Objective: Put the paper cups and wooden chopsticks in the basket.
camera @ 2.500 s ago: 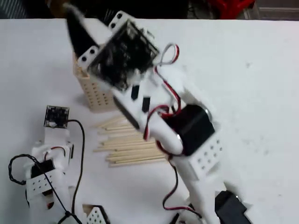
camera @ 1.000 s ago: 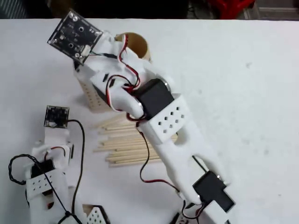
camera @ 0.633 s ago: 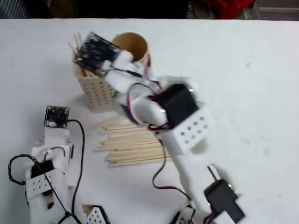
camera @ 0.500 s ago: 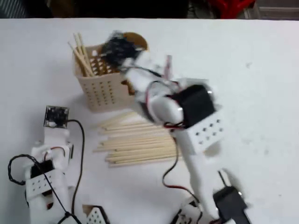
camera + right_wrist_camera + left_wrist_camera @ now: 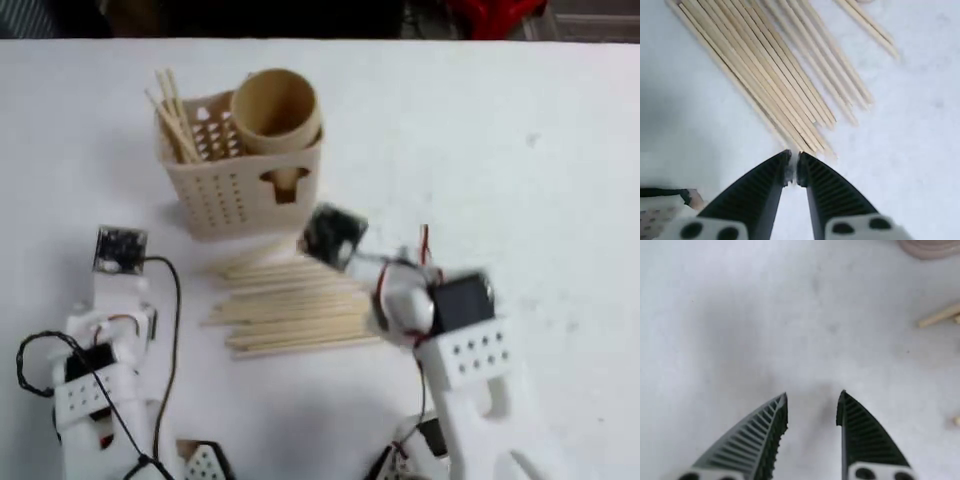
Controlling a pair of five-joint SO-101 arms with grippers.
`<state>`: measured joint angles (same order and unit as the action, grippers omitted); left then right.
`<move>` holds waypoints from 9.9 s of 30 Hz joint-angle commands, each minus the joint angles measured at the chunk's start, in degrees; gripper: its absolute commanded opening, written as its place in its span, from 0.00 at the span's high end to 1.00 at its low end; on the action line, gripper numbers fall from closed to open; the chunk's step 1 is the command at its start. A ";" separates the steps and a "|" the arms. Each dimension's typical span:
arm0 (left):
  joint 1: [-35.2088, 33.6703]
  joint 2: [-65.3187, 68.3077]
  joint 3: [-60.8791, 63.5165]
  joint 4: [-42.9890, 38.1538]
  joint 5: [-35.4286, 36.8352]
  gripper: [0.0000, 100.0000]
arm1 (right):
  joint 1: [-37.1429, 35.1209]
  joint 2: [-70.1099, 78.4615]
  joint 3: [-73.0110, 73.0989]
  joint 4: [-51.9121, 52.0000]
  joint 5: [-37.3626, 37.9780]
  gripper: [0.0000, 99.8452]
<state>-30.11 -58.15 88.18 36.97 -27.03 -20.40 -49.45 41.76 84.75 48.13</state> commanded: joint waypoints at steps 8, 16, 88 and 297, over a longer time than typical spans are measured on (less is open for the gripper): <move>-0.40 -1.10 -0.26 -0.97 0.53 0.83 | 0.57 -1.36 10.20 -6.20 2.46 0.97; -0.40 -1.10 -0.26 -0.97 0.53 0.83 | 0.48 22.55 -2.81 -10.42 2.73 0.96; -0.40 -1.10 -0.26 -0.97 0.53 0.83 | -14.73 6.29 -5.10 -27.30 -14.59 0.98; -0.40 -1.10 -0.26 -0.97 0.53 0.83 | -20.09 33.27 -9.23 -21.41 -12.40 0.82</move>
<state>-30.11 -58.15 88.18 36.97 -27.03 -40.35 -15.69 27.60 71.12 34.24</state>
